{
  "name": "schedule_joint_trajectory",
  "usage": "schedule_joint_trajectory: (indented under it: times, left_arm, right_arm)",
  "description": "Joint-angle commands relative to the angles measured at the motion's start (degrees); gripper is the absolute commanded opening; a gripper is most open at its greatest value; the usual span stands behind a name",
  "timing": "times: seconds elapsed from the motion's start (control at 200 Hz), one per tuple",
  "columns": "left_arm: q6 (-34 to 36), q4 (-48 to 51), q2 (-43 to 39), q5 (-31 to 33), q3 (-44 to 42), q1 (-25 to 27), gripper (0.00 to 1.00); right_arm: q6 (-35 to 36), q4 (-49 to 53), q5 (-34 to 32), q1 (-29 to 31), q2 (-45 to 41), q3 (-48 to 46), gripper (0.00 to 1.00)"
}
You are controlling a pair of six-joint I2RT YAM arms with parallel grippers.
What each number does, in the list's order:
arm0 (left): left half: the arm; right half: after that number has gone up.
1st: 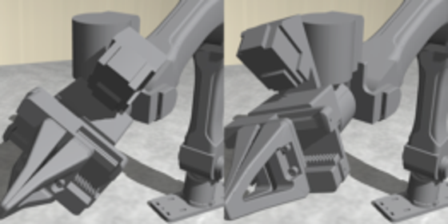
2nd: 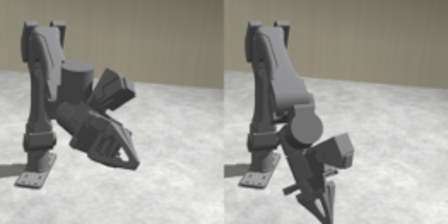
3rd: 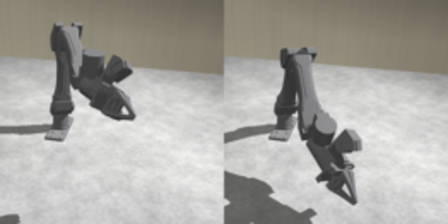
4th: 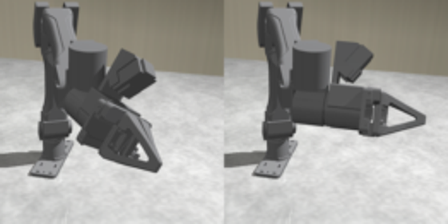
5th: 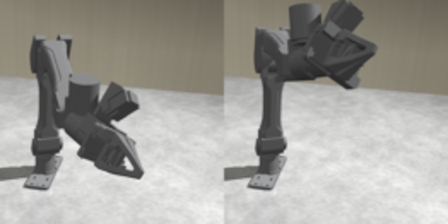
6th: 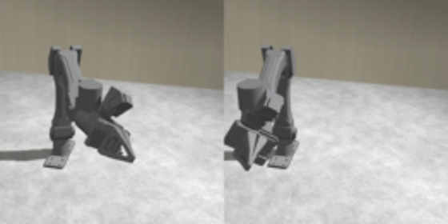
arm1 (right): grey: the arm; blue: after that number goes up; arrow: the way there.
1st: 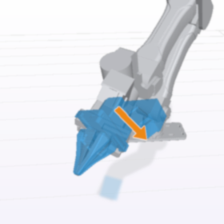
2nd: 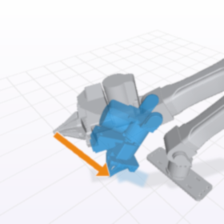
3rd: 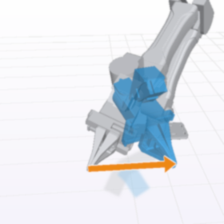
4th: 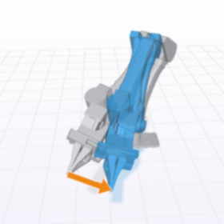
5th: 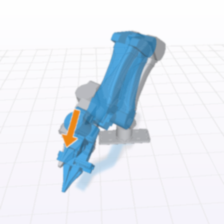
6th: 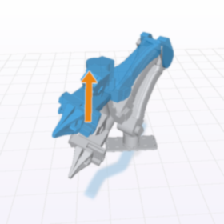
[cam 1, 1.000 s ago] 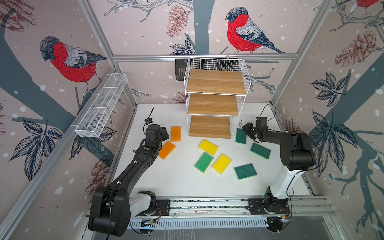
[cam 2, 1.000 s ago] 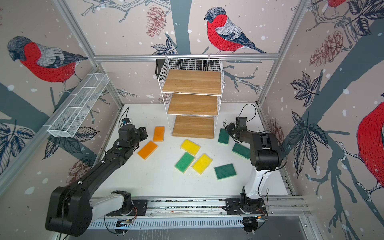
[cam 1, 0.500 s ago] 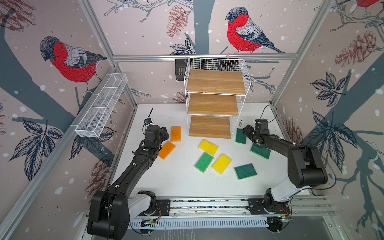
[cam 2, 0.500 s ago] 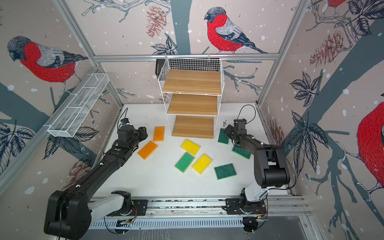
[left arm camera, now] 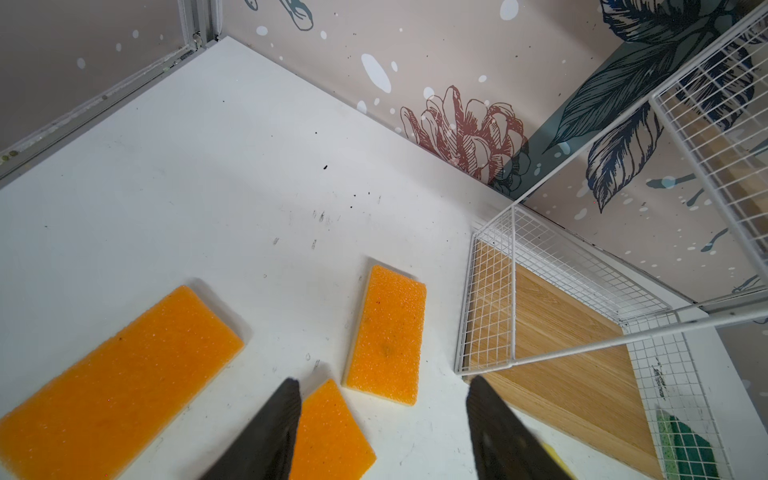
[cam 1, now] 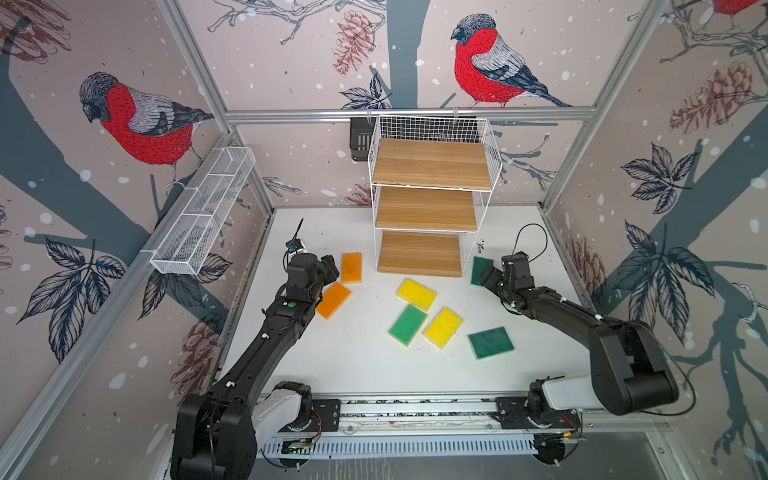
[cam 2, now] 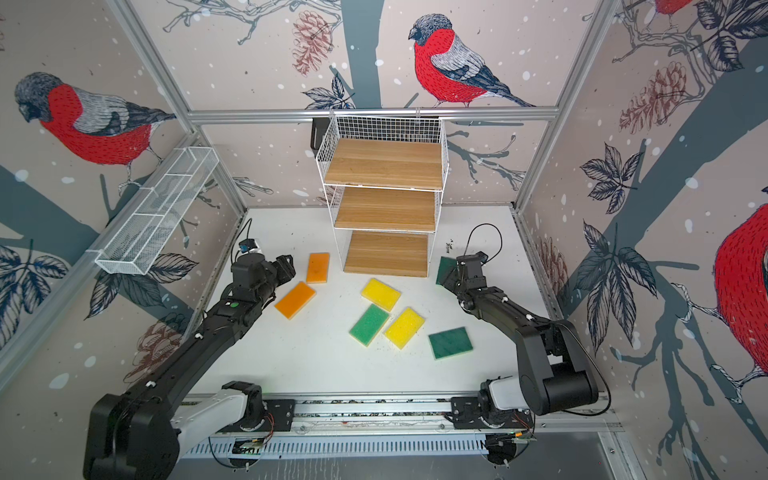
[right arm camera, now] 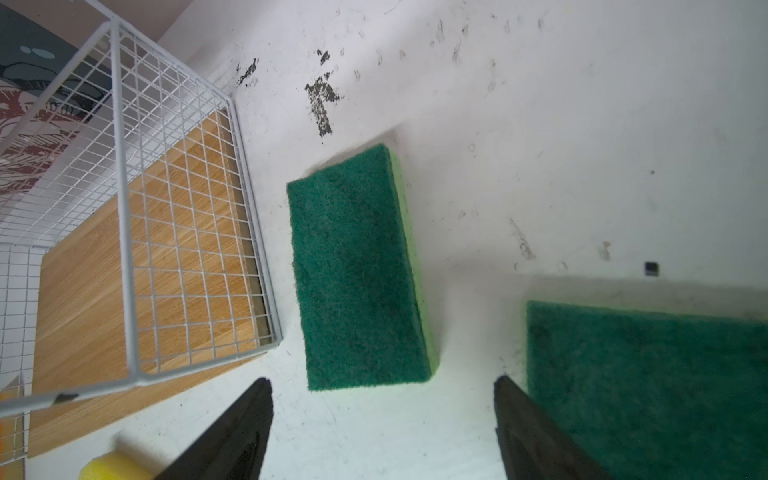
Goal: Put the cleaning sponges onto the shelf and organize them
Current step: 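Position the right gripper over the green sponge nearest the shelf, then lower the right gripper and close it on the green sponge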
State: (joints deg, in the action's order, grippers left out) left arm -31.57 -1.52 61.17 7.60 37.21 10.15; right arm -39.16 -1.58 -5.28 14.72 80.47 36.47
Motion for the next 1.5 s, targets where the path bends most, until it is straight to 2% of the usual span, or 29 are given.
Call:
schedule_joint_trajectory:
  times: [0.0, 0.305, 0.72, 1.496]
  left_arm:
    - [-0.33, 0.66, -0.76, -0.57, -0.13, -0.05, 0.66]
    - [-0.22, 1.95, -2.79, -0.19, -0.14, 0.00, 0.68]
    - [-0.68, 1.71, -2.46, -0.63, -0.37, -0.09, 0.69]
    - [-1.84, 0.90, -1.60, -1.53, -1.62, -0.03, 0.70]
  right_arm:
    - [0.54, -1.85, -1.53, 0.96, 0.11, -0.52, 0.85]
    - [2.48, -3.25, -2.88, 3.91, 5.01, 1.05, 0.86]
    - [4.66, 1.63, -9.24, 5.64, 9.51, 5.50, 0.88]
    - [8.79, 5.63, -14.67, 7.52, 16.91, 10.33, 0.87]
